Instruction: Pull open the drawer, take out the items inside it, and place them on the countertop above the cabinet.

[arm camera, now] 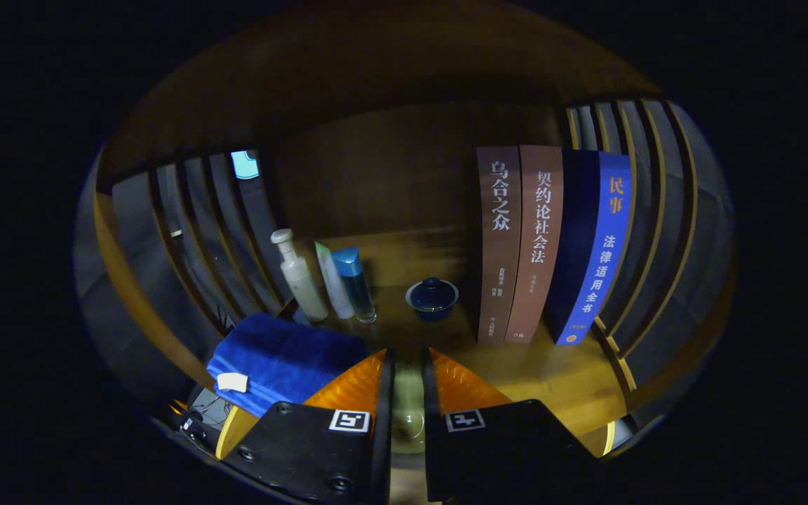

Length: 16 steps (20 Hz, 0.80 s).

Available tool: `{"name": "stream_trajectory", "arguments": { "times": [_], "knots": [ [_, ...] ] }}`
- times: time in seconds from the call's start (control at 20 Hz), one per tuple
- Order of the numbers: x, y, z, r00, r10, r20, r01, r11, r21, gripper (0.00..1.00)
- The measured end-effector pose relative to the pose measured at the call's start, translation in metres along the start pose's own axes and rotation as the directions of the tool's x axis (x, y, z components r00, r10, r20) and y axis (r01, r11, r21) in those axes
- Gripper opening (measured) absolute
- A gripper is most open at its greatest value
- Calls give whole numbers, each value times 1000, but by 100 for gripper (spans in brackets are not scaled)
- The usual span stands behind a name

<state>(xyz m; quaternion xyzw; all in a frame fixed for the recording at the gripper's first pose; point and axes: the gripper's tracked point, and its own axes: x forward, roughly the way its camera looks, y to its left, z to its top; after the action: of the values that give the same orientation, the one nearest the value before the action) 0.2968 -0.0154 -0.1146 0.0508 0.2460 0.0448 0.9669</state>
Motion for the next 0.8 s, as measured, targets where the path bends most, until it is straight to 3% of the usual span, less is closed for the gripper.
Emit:
{"name": "stream_trajectory", "arguments": {
  "times": [0.2, 0.7, 0.8],
  "knots": [
    [22, -1, -9, 1000, 6, 18, -6, 1000, 24, 25],
    [46, -3, -48, 996, -4, -89, 8, 999, 45, 25],
    [45, -5, -53, 995, -5, -100, 9, 999, 46, 33]
  ]
}}
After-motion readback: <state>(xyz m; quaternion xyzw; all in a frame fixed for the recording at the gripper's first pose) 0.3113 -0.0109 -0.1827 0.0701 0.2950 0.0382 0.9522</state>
